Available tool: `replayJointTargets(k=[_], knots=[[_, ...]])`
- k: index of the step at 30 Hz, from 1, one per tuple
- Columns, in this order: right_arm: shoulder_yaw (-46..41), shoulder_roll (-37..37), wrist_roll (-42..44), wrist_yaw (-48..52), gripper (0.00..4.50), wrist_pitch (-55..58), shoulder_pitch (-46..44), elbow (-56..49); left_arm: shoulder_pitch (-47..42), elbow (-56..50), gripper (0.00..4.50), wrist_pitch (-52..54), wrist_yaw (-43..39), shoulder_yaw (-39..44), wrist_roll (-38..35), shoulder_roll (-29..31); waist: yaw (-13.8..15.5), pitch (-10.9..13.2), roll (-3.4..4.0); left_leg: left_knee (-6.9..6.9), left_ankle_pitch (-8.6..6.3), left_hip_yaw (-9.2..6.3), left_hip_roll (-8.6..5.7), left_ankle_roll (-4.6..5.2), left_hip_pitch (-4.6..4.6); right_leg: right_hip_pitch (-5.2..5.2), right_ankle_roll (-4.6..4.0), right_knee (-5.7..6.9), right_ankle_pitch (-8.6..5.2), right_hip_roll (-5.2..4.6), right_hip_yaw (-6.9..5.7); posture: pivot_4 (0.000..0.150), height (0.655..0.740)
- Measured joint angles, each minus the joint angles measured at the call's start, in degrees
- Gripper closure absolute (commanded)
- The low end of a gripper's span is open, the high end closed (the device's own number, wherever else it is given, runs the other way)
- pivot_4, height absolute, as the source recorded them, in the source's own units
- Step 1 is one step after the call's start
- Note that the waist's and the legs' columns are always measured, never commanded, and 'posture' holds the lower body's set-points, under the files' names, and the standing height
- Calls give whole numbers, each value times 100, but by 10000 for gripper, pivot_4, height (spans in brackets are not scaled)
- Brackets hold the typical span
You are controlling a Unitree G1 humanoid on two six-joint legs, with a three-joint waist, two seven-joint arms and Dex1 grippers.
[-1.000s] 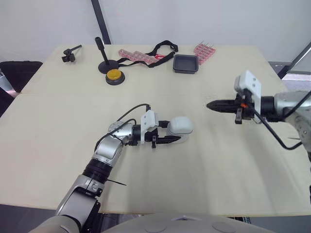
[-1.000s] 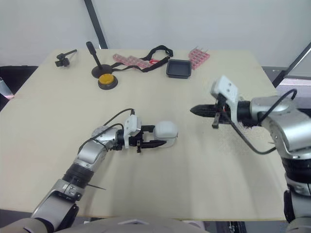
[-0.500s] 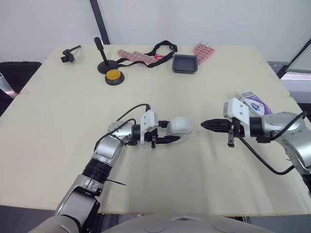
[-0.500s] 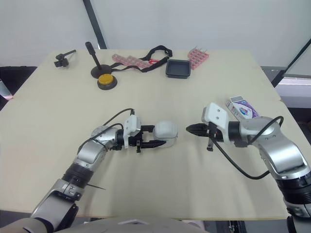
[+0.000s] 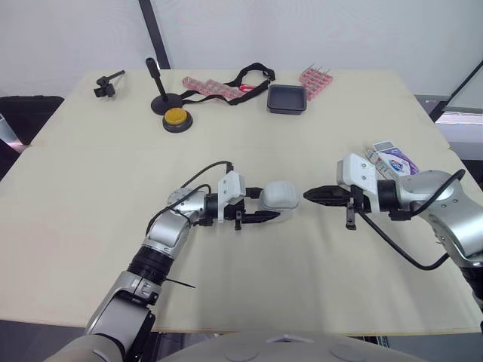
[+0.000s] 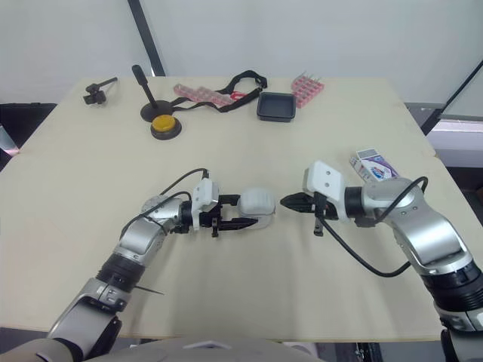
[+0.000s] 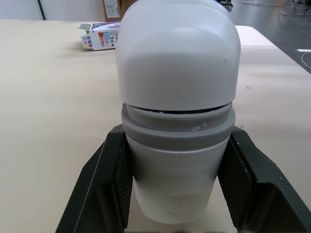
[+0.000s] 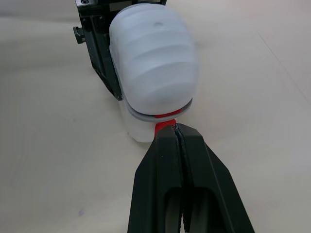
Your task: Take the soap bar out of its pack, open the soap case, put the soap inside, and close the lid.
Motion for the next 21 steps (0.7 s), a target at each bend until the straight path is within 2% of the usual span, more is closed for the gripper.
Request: replayJointTargets(k=[21], knots=[[48,21,164,46,44455,181,-178,-208,-8,-2,26038,16,1,-1,3,1,-4,0,0,-1,0,0,0,0,0,0,0,-1,0,0,0,1500,7291]])
